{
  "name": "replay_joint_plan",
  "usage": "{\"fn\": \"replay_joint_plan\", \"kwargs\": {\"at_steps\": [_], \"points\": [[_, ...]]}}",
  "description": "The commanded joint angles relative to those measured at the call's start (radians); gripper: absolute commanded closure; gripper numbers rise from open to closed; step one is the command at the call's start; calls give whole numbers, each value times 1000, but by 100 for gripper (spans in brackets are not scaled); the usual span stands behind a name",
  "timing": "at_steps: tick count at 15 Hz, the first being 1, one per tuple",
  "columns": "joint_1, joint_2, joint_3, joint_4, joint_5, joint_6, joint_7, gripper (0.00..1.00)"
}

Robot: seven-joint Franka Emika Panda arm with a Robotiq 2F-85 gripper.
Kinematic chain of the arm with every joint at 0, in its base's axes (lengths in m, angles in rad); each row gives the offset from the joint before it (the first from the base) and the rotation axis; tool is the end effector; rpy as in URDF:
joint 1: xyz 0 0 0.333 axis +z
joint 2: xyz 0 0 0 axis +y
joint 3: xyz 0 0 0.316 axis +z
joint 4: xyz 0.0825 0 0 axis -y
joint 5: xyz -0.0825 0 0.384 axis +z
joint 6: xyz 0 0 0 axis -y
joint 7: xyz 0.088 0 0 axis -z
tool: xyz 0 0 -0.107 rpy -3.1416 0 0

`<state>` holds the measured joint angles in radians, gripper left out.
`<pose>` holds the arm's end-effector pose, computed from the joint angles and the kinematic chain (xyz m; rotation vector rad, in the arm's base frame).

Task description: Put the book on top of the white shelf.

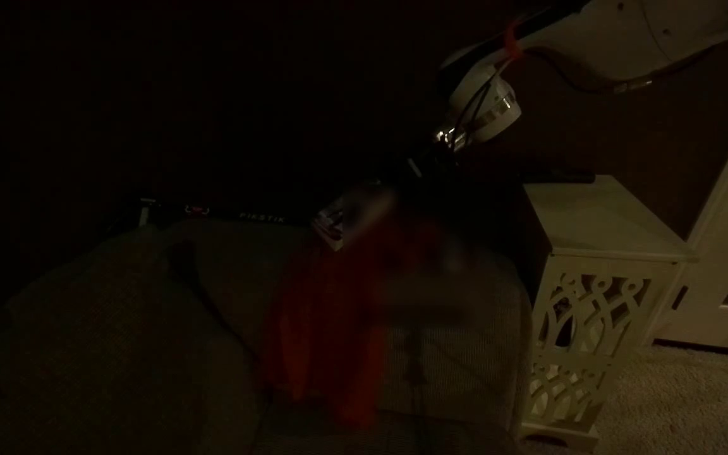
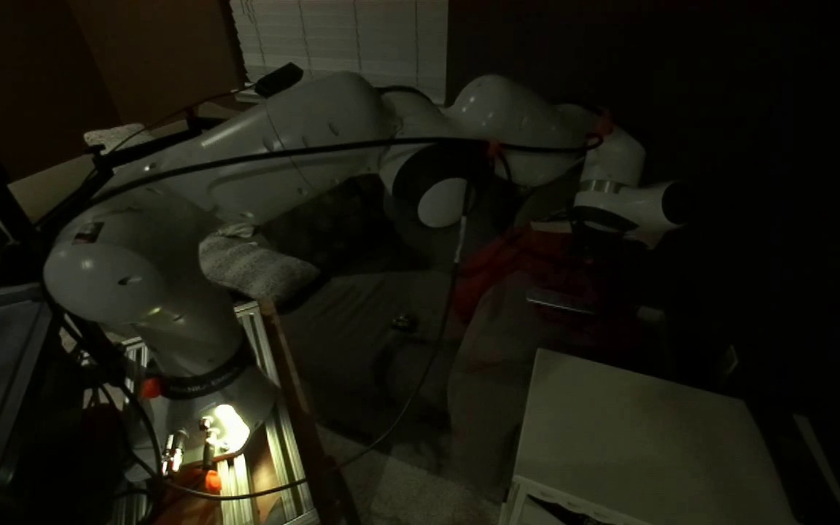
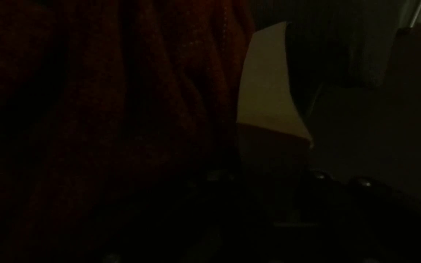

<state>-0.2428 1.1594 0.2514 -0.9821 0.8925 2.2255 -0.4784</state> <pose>0.7962 -0.0501 0.1757 -2.2066 0.2551 -0.3811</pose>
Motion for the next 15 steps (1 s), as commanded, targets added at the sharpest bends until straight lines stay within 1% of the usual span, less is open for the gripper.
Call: {"fn": "replay_joint_plan", "kwargs": {"at_steps": [1,3,7,9,11,12,13,15], "points": [[-40,-117,33,-86,15,-103,-42,92],[-43,-158,24,-105,9,-157,-53,92],[-35,-230,-2,-148,9,-206,-63,92],[-5,-263,-57,-177,-43,-183,-33,92],[24,-271,-121,-197,-129,-175,24,92],[26,-261,-136,-194,-164,-182,39,92],[30,-249,-146,-193,-188,-159,52,92],[26,-228,-143,-197,-213,-150,64,92]]}}
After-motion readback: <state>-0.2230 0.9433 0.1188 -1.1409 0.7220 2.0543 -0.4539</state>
